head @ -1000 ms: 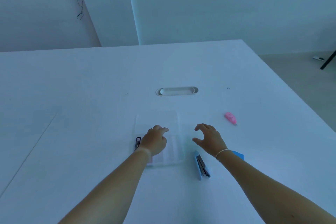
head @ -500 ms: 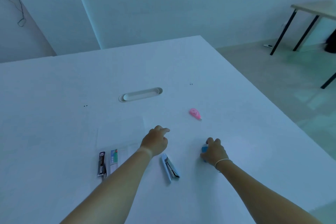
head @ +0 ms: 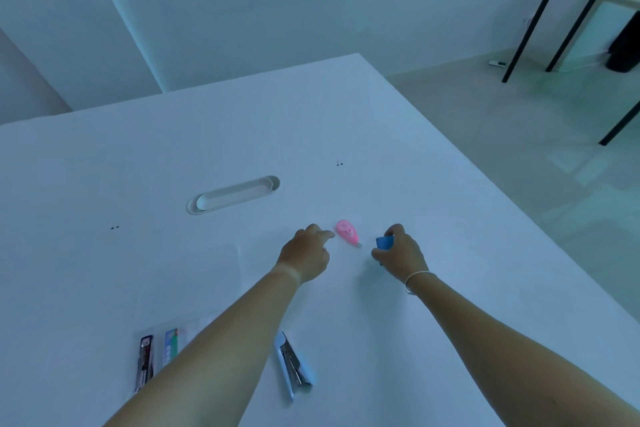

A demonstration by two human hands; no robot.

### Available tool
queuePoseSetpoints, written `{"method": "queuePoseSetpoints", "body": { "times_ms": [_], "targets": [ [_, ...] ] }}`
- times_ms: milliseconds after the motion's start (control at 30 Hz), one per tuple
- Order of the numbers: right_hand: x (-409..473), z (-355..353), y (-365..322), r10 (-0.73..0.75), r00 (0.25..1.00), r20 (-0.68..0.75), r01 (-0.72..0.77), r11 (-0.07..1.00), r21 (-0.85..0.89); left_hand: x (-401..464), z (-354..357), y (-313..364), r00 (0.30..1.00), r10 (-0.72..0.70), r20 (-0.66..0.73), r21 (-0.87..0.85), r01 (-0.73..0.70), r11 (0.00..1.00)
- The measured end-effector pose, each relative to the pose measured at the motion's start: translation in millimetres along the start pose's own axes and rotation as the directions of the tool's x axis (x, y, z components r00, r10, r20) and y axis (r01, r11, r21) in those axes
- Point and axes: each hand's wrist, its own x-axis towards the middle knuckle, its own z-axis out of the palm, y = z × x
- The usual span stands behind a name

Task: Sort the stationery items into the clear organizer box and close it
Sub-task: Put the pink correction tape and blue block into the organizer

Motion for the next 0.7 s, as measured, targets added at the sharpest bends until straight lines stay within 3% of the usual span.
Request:
{"method": "queuePoseSetpoints", "body": {
  "times_ms": [233,433,567,700],
  "targets": [
    [51,-6,-11,-0.017,1.000,-0.011,0.017,0.999,0.041,52,-2,22,0.995,0.077,0.061,0.154,-0.085,0.984],
    [78,2,-14,-0.032,0.999,0.020,0.031,0.999,0.043,76,13,21,0.974,0.149,0.173,0.358,-0.203,0.911],
    [86,8,-17,-0.037,0.999,0.005,0.036,0.998,0.059,75,21,19,0.993,0.098,0.072,0.350,-0.118,0.929],
    [82,13,-19,-0.042,0.999,-0.003,0.042,0.997,0.071,66,21,11,0.998,0.026,0.057,0.279,-0.041,0.959]
  ]
}}
